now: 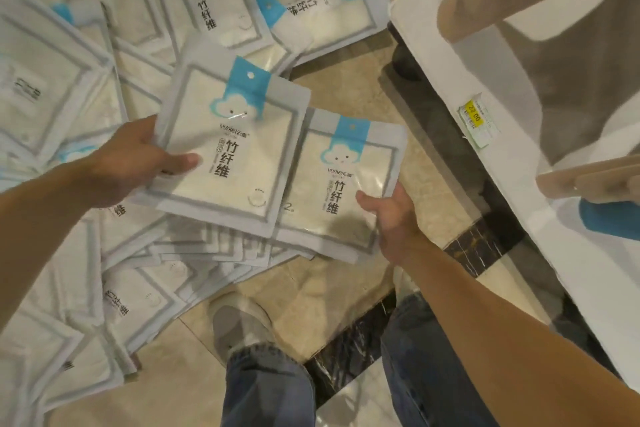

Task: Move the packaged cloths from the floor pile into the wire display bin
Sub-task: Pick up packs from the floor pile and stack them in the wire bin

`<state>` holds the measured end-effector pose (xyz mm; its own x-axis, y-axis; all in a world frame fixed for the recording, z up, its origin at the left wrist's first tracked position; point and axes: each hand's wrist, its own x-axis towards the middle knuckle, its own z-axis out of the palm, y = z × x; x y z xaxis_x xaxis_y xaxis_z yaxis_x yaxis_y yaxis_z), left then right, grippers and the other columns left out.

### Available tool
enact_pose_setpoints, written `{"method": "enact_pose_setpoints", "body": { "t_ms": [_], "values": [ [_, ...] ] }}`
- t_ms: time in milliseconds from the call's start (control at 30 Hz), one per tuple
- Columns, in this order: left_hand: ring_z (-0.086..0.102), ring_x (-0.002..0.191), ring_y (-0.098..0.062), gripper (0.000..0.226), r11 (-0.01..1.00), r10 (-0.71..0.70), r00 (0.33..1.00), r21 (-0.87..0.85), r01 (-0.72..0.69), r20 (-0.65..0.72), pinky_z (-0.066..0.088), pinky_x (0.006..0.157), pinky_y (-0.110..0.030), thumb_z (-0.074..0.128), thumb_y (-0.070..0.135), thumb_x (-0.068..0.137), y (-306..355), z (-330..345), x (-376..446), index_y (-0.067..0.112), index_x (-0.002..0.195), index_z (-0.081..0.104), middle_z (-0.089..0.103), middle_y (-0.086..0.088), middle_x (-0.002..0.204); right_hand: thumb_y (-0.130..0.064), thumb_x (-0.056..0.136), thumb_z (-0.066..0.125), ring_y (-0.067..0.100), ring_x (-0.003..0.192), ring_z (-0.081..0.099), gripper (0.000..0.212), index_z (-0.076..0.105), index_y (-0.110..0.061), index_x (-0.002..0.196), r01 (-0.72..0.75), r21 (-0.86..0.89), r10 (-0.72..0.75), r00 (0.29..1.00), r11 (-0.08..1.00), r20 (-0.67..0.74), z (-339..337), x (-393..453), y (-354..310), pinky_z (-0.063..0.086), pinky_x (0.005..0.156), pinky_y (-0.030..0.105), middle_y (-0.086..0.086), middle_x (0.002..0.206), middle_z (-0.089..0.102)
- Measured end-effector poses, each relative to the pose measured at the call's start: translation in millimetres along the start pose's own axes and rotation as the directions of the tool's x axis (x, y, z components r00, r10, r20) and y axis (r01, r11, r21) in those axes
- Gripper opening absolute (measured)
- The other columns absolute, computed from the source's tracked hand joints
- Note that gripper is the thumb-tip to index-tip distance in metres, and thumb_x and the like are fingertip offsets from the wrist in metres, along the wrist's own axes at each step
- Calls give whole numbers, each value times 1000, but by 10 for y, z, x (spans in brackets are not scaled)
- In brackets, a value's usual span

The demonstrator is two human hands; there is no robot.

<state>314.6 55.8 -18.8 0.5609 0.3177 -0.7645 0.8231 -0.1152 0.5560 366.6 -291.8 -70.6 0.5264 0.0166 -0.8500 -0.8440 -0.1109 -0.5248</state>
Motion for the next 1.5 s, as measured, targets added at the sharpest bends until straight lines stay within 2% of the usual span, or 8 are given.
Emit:
{"method": "enact_pose_setpoints", "body": {
  "t_ms": [100,400,533,633,833,967,1200,1500],
  "values": [
    [71,75,-11,37,991,-19,997,-137,8,-81,53,65,-23,78,-3,78,141,-326,-364,13,110,67,78,6,85,12,88,66,28,91,78,44,67,-17,122,4,-21,-4,1000,1000,-11,-48,-258,-443,64,69,41,7,106,79],
    [72,62,-5,30,910,-10,963,-402,-104,-271,53,52,-15,71,-9,80,1039,-1501,-1973,9,104,70,79,5,80,10,90,64,39,101,75,40,64,-9,126,154,-134,-129,976,979,178,407,-1677,-2465,61,85,57,17,114,76],
    [75,76,-11,38,883,0,941,-442,-159,-339,55,69,-28,75,-7,79,1590,-2094,-3028,4,116,70,79,-6,97,11,89,64,28,82,78,34,66,-3,120,268,-181,-213,937,946,276,810,-2802,-3544,63,60,36,12,98,80],
    [76,80,-14,35,850,-8,901,-477,-223,-435,55,63,-23,77,-5,78,2002,-2515,-3940,6,110,70,79,3,85,9,88,66,31,87,78,36,66,-2,123,345,-225,-252,899,911,358,1085,-3744,-4234,64,64,40,14,102,79],
    [74,95,-32,41,776,-8,794,-504,-379,-608,57,88,-46,79,-4,79,2634,-3317,-5771,11,115,67,77,-12,103,8,89,68,34,87,78,28,68,-4,114,500,-254,-322,795,828,514,1556,-5609,-5328,65,71,46,18,104,78],
    [77,86,-20,38,748,-1,717,-476,-462,-697,57,84,-42,79,-3,80,2768,-3613,-6895,17,110,67,80,-1,96,6,90,69,40,98,75,35,65,-4,123,571,-263,-325,723,777,609,1797,-6614,-5672,58,90,61,18,109,77],
    [74,98,-27,53,716,-115,535,-443,-539,-837,57,90,-46,90,8,70,2587,-3586,-8308,13,118,67,78,-5,107,5,91,67,40,100,75,34,63,-5,124,652,-243,-230,552,718,801,2093,-7707,-5774,58,89,62,18,109,77],
    [71,106,-36,40,562,-421,293,-500,-660,-859,51,103,-57,79,1,80,2293,-2237,-9478,12,117,69,78,-9,110,5,89,70,41,98,75,30,65,-9,115,747,-250,30,295,616,955,2220,-8503,-5491,58,89,63,18,106,78]
  ]
}}
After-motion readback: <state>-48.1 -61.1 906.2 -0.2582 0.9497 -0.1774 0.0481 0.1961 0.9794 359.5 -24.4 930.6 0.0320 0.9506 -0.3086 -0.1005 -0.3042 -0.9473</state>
